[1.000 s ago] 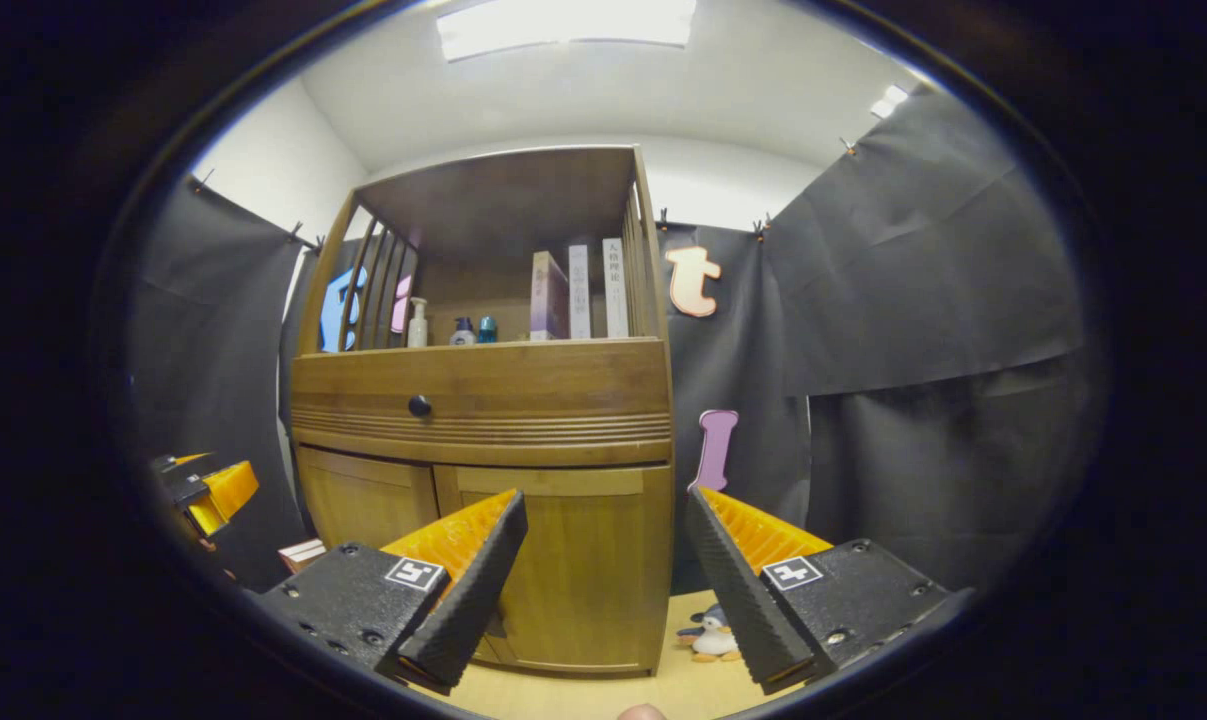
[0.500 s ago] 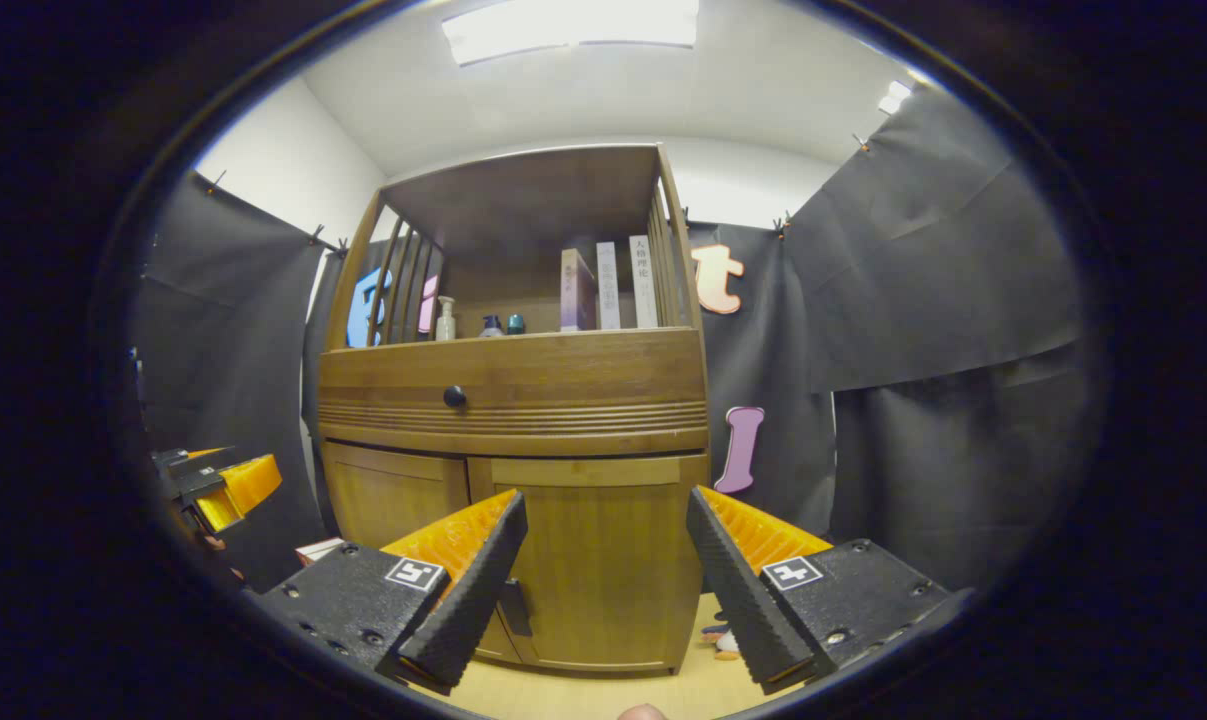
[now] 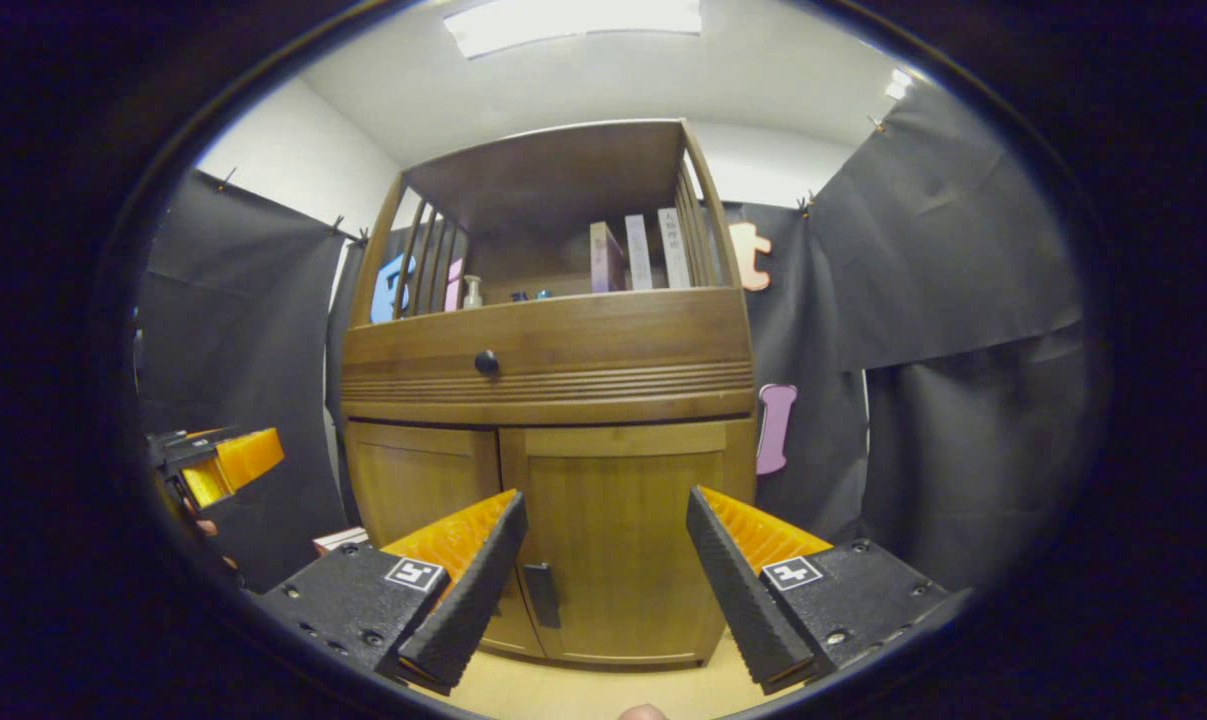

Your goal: Open the right door of the double-door shoe cabinet with the right hand, and open the left door with the left hand.

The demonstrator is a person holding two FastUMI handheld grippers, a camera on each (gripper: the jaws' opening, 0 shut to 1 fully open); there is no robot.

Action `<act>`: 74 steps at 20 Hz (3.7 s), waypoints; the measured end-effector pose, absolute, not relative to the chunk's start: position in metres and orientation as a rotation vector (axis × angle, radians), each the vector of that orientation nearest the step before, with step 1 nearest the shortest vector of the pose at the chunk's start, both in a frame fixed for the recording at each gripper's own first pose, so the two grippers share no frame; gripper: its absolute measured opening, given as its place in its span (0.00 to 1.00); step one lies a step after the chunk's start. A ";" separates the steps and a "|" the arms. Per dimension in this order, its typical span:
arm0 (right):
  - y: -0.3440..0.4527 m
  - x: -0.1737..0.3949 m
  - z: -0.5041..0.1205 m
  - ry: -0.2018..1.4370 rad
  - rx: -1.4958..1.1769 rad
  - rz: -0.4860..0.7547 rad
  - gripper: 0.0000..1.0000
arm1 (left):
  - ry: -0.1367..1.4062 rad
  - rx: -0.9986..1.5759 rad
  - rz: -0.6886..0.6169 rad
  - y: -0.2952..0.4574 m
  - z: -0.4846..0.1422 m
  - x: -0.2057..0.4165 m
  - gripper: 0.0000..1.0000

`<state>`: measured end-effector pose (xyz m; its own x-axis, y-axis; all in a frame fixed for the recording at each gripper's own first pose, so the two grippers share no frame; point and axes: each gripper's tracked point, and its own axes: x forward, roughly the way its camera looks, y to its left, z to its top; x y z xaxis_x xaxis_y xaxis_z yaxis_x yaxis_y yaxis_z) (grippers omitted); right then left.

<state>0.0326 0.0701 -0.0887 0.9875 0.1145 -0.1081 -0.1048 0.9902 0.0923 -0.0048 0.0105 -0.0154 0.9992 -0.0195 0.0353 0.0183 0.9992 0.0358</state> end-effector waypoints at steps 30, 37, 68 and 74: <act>0.145 0.139 -0.283 0.377 0.031 0.177 0.94 | 0.031 0.037 0.052 0.083 -0.055 0.016 0.94; 0.163 0.158 -0.291 0.369 -0.027 0.116 0.73 | 0.040 0.031 0.062 0.101 -0.059 0.016 0.94; 0.144 0.097 -0.293 0.431 0.081 0.085 0.27 | 0.089 0.033 -0.136 0.048 -0.078 0.027 0.95; 0.128 0.065 -0.289 0.432 0.070 0.130 0.25 | 0.119 0.029 -0.202 -0.002 -0.085 0.029 1.00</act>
<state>0.0653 0.1284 -0.2893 0.9002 0.1402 -0.4122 -0.1105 0.9893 0.0951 0.0290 -0.0020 -0.0851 0.9727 -0.1981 -0.1206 0.2015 0.9793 0.0165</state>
